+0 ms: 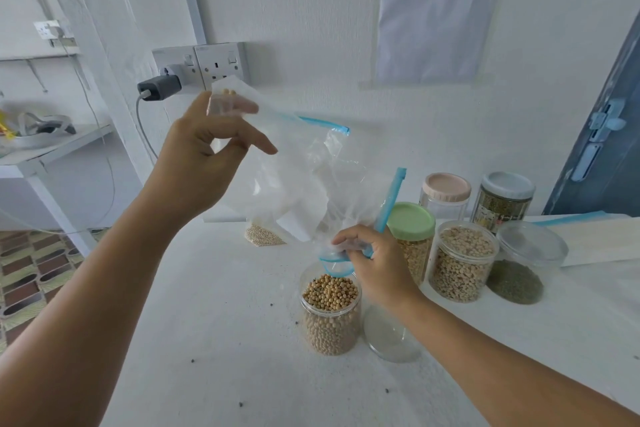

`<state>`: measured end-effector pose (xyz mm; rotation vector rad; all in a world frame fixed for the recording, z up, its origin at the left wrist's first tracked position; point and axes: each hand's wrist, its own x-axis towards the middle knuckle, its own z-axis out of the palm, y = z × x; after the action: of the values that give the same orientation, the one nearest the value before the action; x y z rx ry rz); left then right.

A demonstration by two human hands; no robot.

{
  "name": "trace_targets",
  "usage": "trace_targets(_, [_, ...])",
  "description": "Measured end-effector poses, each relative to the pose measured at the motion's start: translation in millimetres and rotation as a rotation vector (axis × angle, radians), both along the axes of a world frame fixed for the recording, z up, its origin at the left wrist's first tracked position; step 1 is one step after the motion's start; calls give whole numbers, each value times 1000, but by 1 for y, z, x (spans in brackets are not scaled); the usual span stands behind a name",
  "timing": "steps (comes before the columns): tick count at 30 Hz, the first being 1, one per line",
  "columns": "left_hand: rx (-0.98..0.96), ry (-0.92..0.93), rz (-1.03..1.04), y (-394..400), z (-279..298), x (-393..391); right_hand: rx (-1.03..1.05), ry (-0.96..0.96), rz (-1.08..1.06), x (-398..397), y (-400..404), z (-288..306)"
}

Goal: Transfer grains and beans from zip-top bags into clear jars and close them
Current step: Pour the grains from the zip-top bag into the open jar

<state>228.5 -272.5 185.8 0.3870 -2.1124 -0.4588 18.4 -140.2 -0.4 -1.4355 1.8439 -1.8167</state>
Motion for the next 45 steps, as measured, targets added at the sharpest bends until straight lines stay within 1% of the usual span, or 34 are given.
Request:
trace_targets(5, [78, -11, 85, -10, -13, 8, -12, -78, 37, 3, 3, 8])
trace_targets(9, [145, -98, 219, -19, -27, 11, -13, -118, 53, 5, 4, 9])
trace_targets(12, [285, -163, 282, -21, -37, 15, -11, -115, 64, 5, 5, 10])
trace_targets(14, [425, -181, 300, -20, -49, 17, -6, -120, 75, 6, 6, 10])
trace_targets(16, [552, -85, 318, -15, -66, 19, 3, -128, 72, 4, 5, 9])
trace_targets(17, [582, -29, 356, -10, -75, 21, 6, -135, 70, 4, 4, 8])
trace_targets(19, [546, 19, 471, 8, -90, 22, 6, -152, 67, 2, 3, 6])
trace_targets(21, [517, 70, 517, 28, -105, 22, 15, -163, 63, 1, 3, 6])
trace_targets(23, [555, 113, 467, 46, -122, 21, 19, -178, 74, 2, 3, 7])
trace_targets(25, [669, 81, 318, 56, -137, 18, 23, -189, 89, 3, 3, 9])
trace_targets(26, [778, 56, 219, 58, -143, 16, 23, -186, 92, 4, 3, 10])
trace_targets(28, [1083, 23, 8, 59, -143, 11, 10, -179, 90, 4, 3, 12])
trace_targets(29, [1200, -6, -72, 57, -141, 10, -6, -186, 92, 5, 3, 13])
trace_targets(30, [1261, -48, -113, 55, -140, 8, -22, -200, 100, 6, 3, 14])
trace_targets(32, [1311, -104, -140, 47, -138, 3, -46, -218, 110, 8, 3, 16])
trace_targets(33, [1333, -98, -150, 43, -137, 0, -56, -228, 114, 8, 3, 17])
trace_targets(37, [1409, 55, -210, 28, -138, -12, -43, -280, 151, 9, 4, 20])
trace_targets(38, [1422, 120, -229, 25, -139, -15, -23, -253, 159, 7, 5, 21])
trace_targets(40, [1420, 226, -260, 22, -140, -22, 25, -126, 179, 3, 6, 18])
trace_targets(42, [1384, 277, -253, 21, -141, -28, 73, 0, 199, 0, 7, 14])
trace_targets(45, [1300, 337, -193, 19, -141, -35, 119, 169, 157, -3, 8, 4])
